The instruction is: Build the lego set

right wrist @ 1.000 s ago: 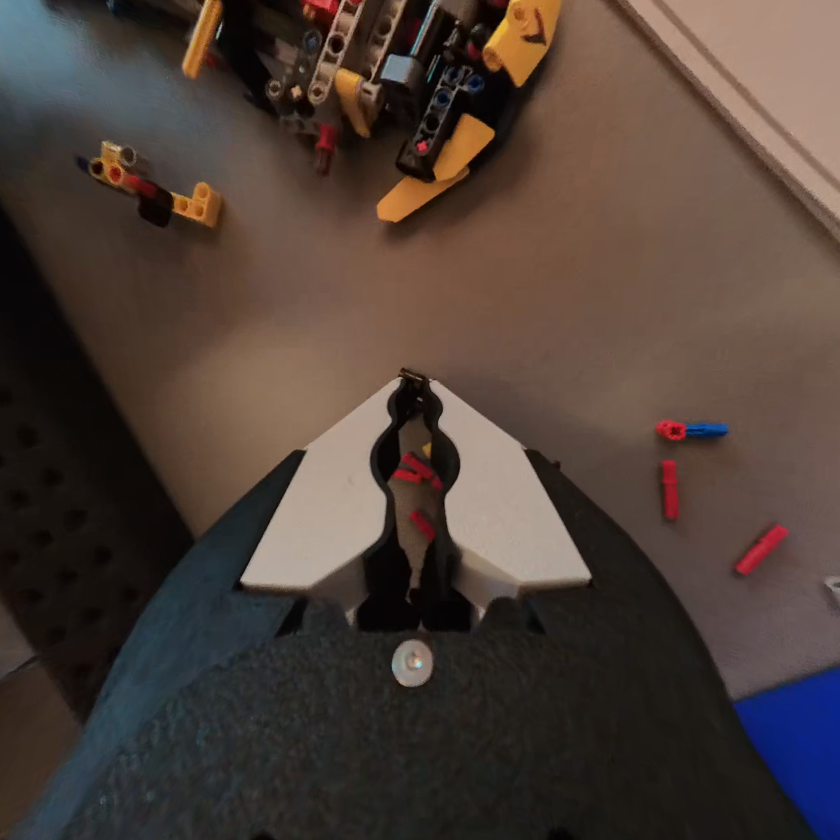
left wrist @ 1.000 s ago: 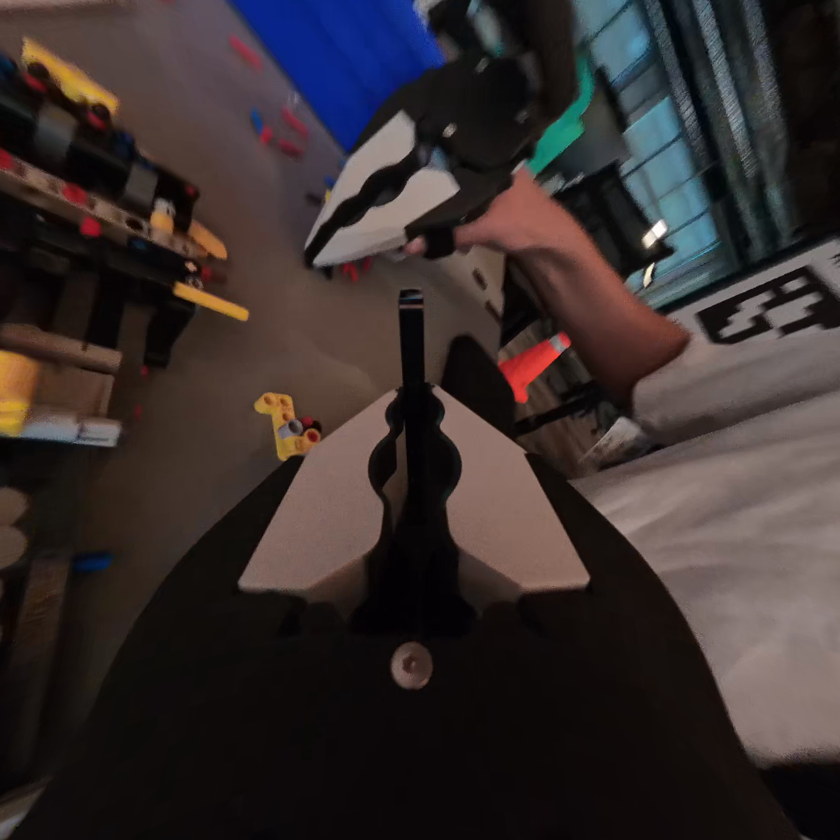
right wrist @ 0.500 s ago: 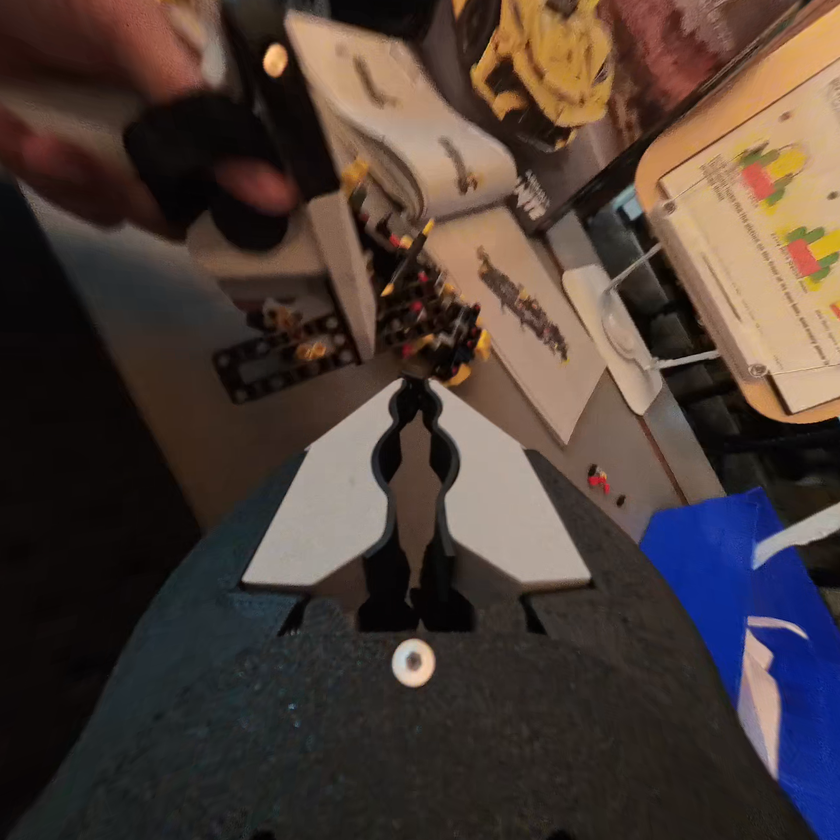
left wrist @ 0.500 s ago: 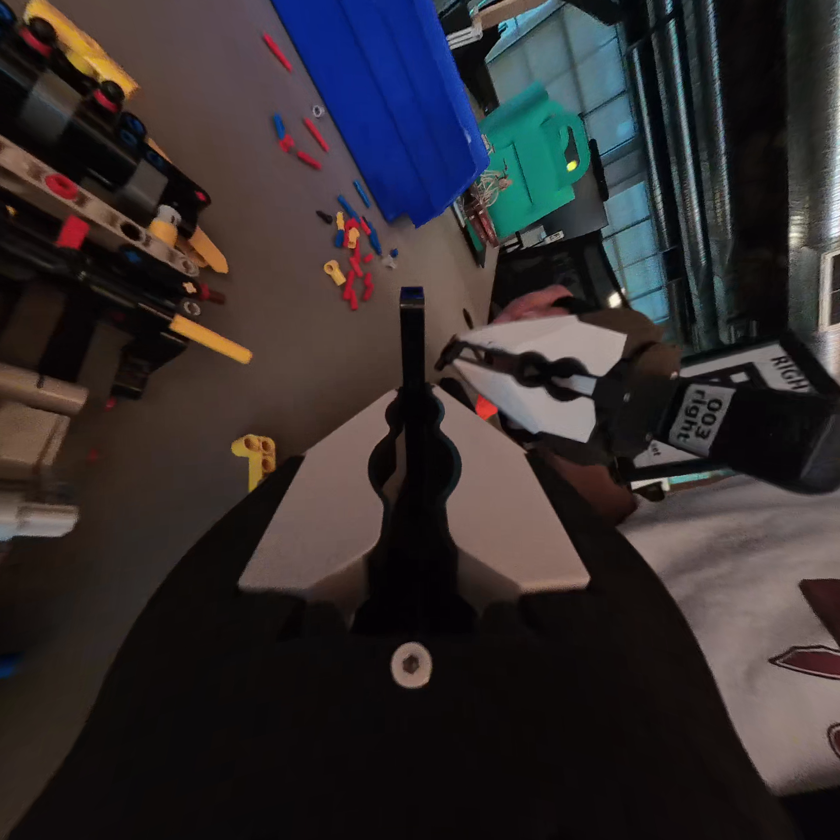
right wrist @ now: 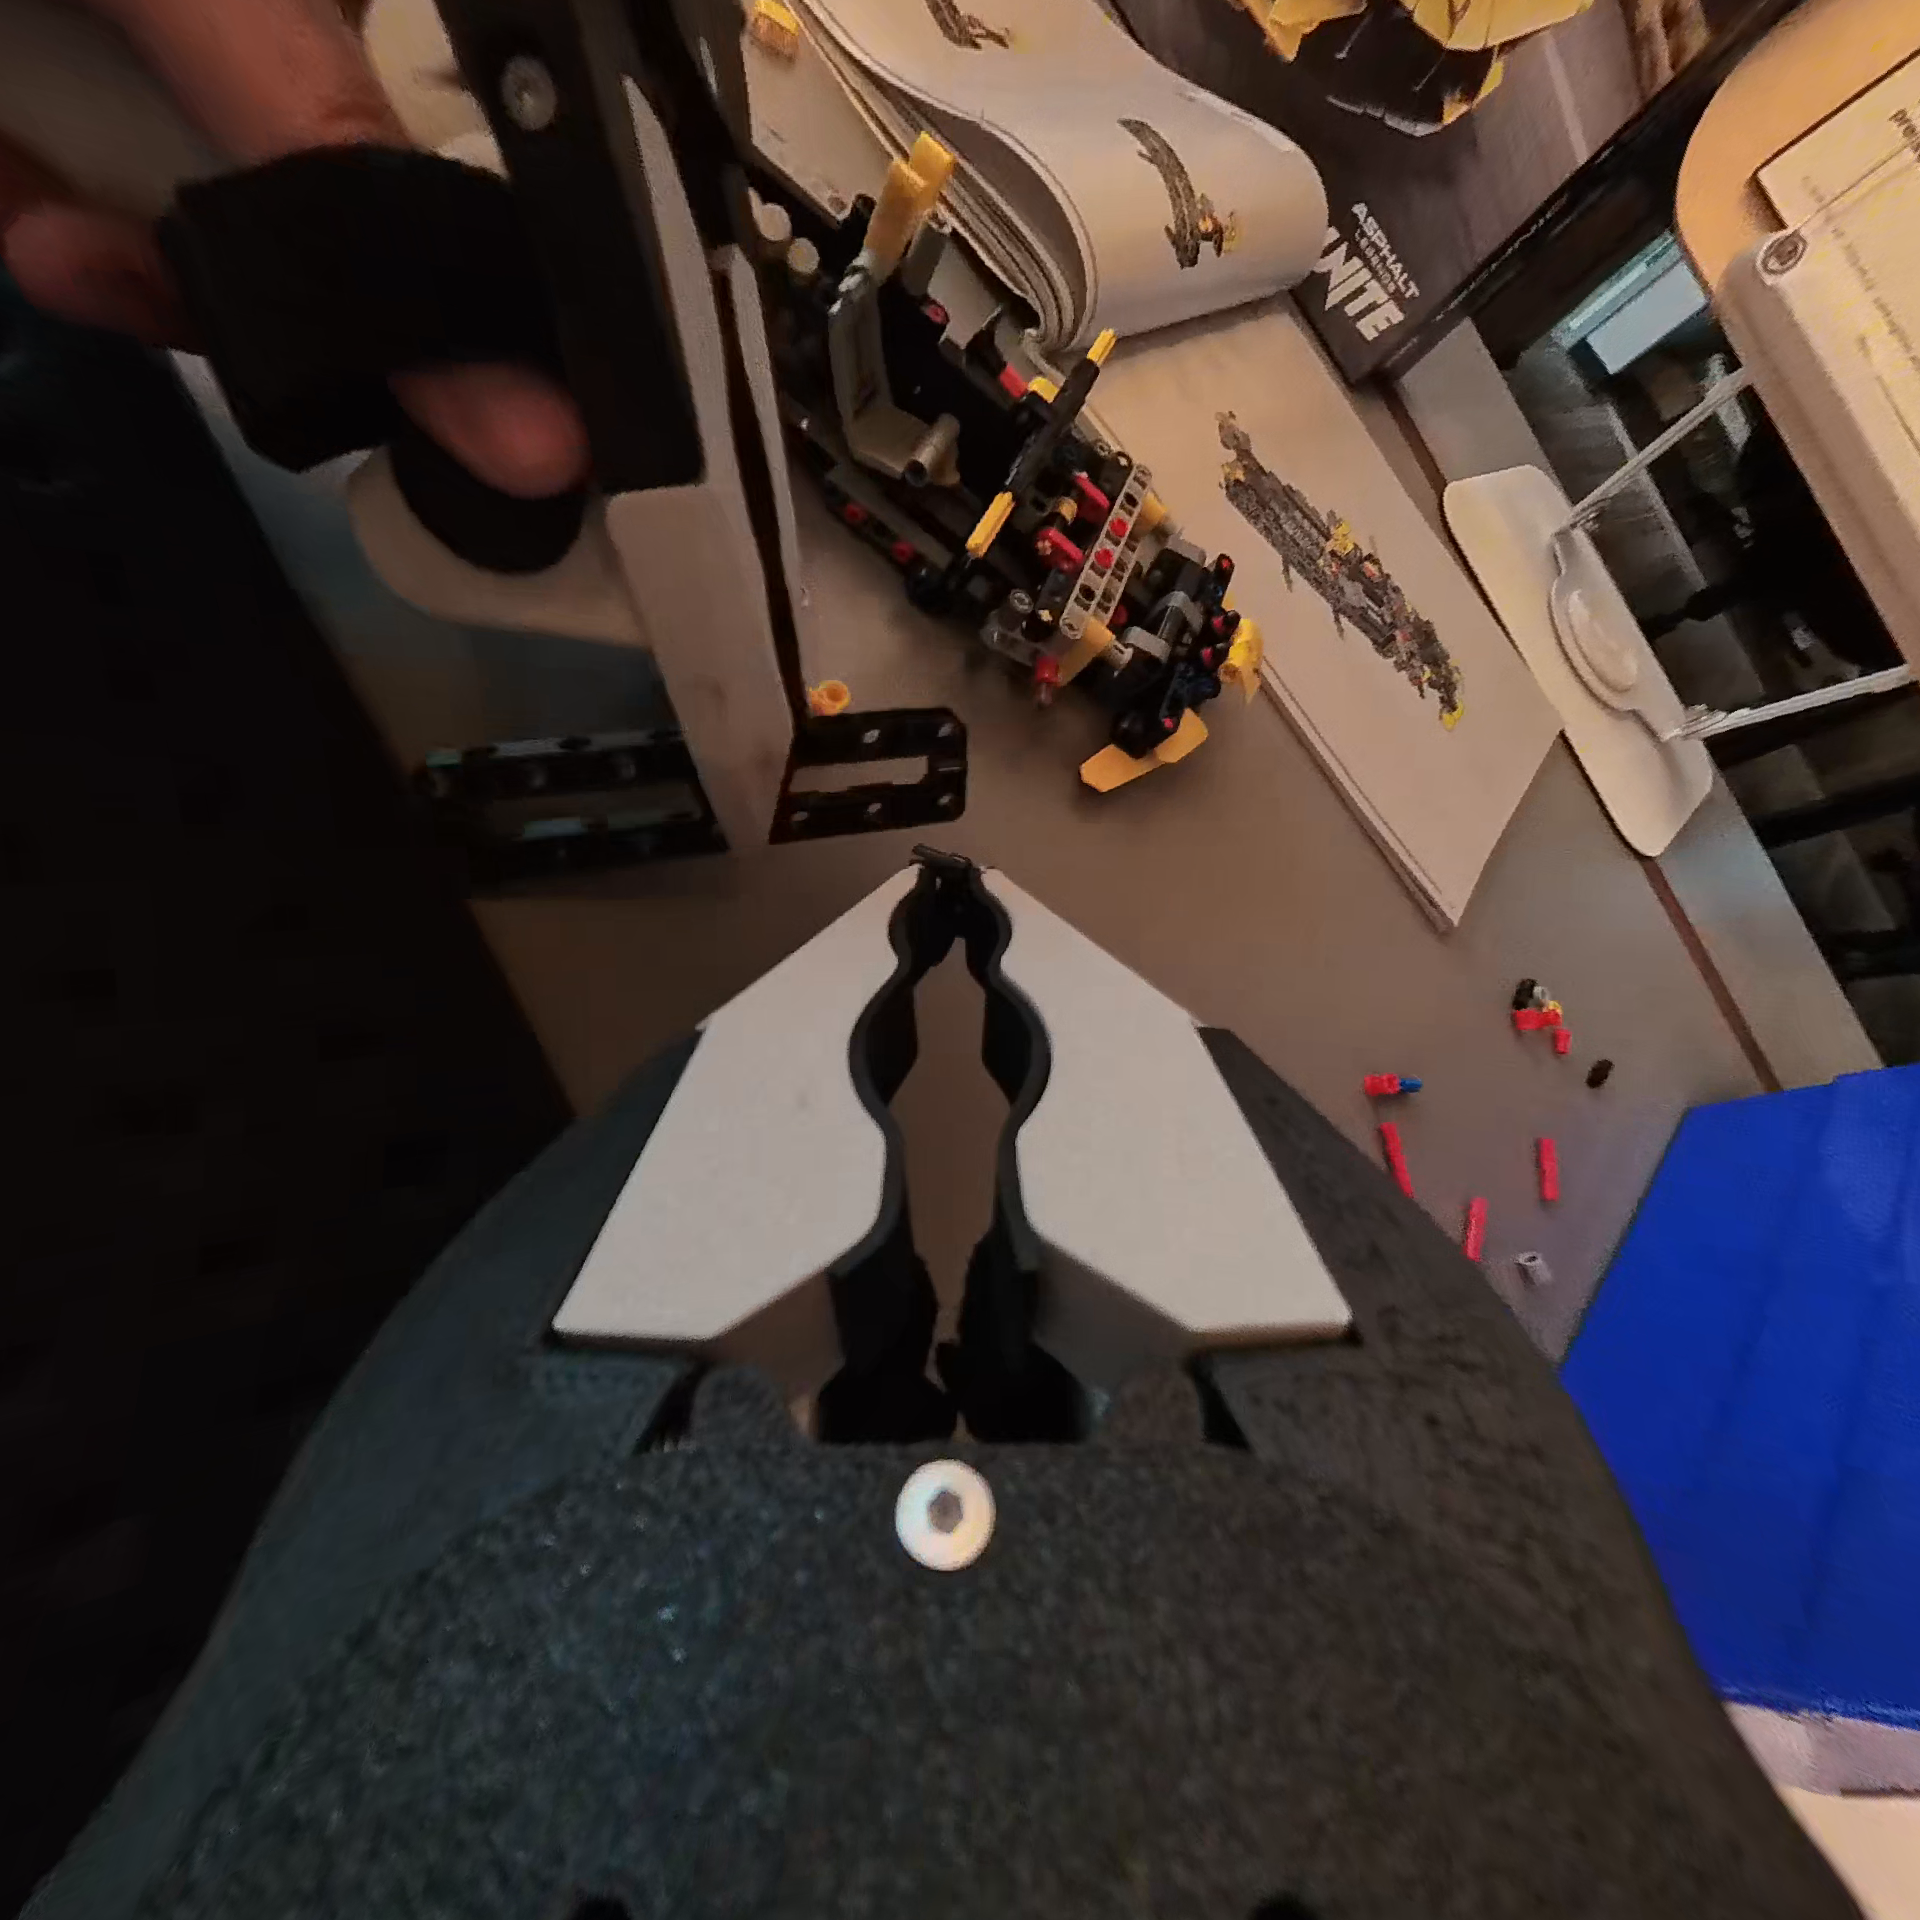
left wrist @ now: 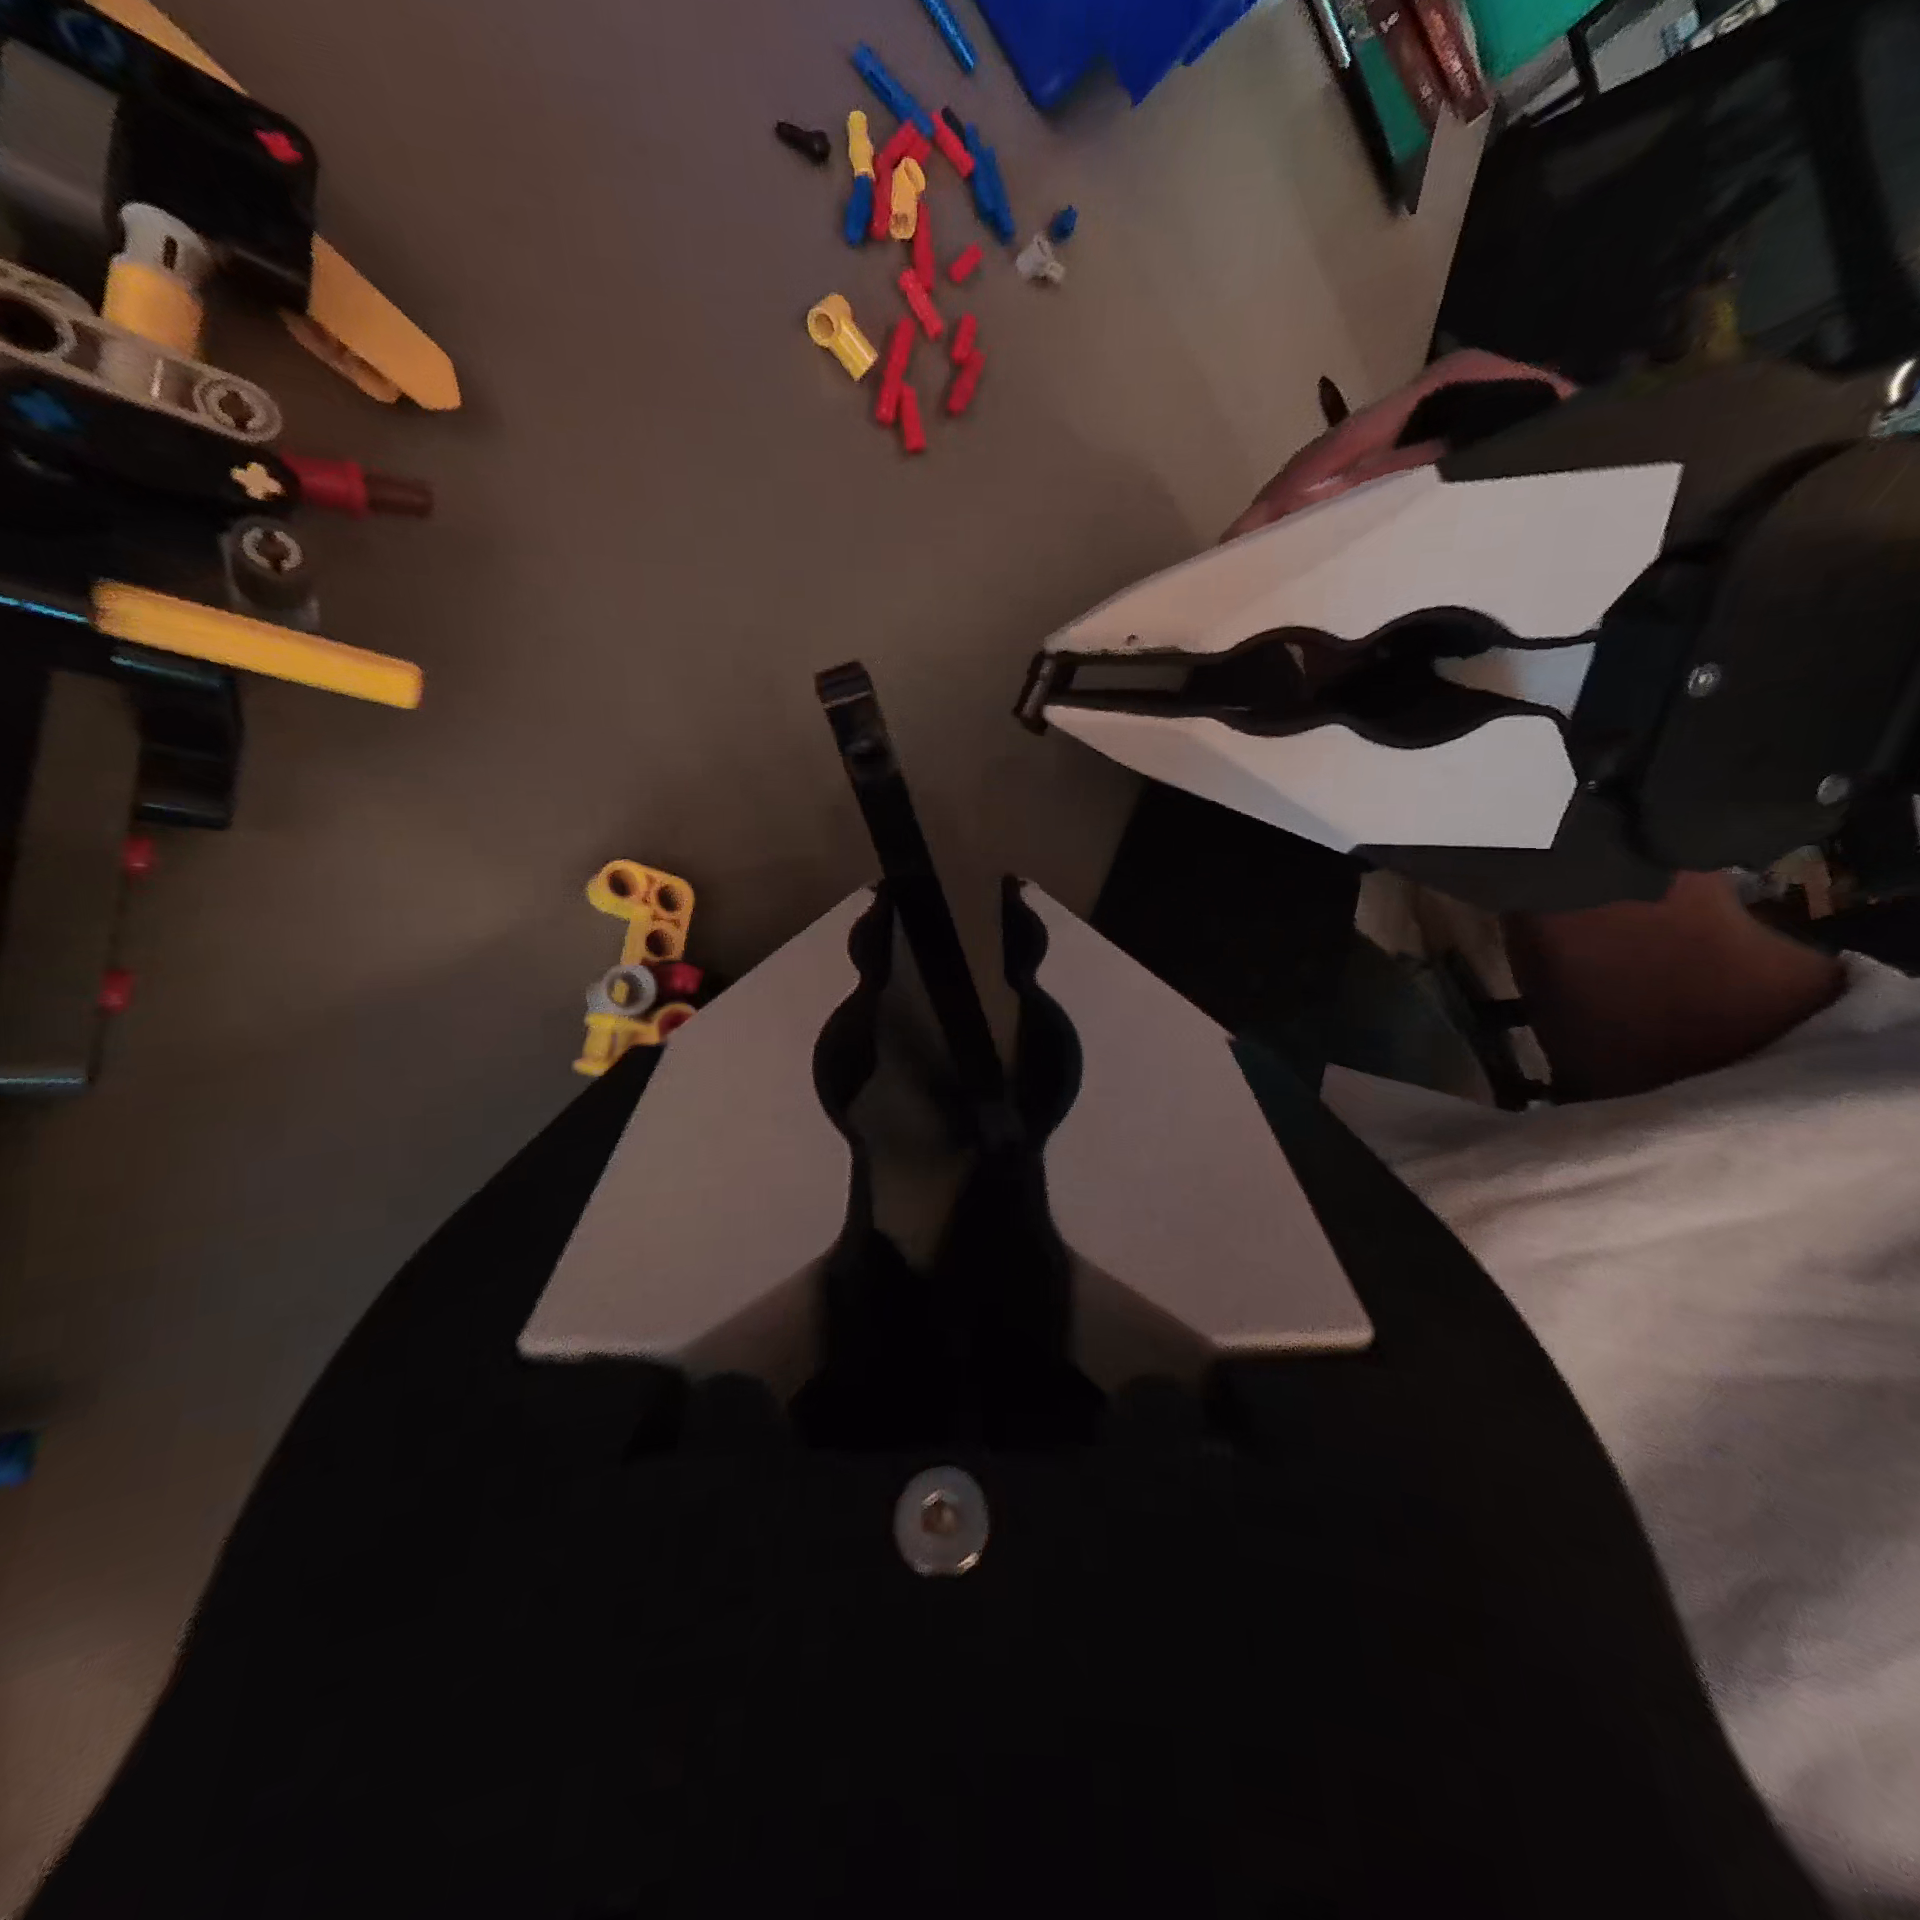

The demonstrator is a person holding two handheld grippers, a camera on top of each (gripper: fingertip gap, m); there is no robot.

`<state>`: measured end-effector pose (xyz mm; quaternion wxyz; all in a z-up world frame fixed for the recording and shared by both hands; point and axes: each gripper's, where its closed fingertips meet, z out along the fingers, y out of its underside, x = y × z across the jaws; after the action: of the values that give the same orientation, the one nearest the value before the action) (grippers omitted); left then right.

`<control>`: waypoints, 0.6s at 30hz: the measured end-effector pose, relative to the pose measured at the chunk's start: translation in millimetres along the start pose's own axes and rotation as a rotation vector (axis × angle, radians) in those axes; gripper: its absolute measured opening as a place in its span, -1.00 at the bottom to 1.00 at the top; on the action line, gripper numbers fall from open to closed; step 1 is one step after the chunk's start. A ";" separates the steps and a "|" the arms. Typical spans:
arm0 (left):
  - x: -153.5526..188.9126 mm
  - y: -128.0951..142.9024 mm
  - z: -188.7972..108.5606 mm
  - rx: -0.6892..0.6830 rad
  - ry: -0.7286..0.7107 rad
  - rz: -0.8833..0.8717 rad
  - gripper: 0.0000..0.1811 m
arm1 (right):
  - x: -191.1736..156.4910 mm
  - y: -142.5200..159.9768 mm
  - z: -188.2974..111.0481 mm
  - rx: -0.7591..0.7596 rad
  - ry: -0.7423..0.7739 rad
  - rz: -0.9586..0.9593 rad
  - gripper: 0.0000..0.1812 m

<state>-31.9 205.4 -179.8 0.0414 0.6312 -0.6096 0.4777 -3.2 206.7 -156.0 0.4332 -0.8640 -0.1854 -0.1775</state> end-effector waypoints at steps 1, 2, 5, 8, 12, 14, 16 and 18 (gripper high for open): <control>1.1 0.6 -2.2 0.004 -0.008 0.012 -0.75 | -0.8 -1.2 0.2 0.008 -0.003 0.006 -0.95; 0.2 1.1 -5.4 0.010 -0.027 0.024 -0.75 | -1.3 -2.2 0.4 0.014 -0.002 0.009 -0.95; -7.8 6.3 -16.1 0.009 -0.103 0.062 -0.73 | -3.2 -4.4 2.4 0.019 -0.003 0.019 -0.95; -9.7 9.2 -25.3 0.018 -0.104 0.042 -0.74 | -2.0 -14.4 3.4 0.058 0.033 0.003 -0.95; 13.8 -14.3 -47.0 0.175 0.082 -0.066 -0.74 | 0.4 -33.7 -0.3 0.137 0.135 -0.144 -0.95; 20.5 -26.6 -57.5 0.244 0.152 -0.089 -0.75 | -4.9 -43.9 -0.2 0.178 0.131 -0.182 -0.95; 17.7 -27.6 -59.7 0.246 0.105 0.030 -0.76 | -12.0 -52.5 2.3 0.219 0.074 -0.141 -0.95; 22.9 -24.0 -61.7 0.213 0.093 0.188 -0.82 | -19.3 -57.5 4.7 0.249 -0.018 -0.060 -0.95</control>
<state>-51.1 233.9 -118.8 -0.0424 0.5494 -0.6092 0.5702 -46.5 239.3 -128.4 0.5301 -0.7991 -0.2355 -0.1583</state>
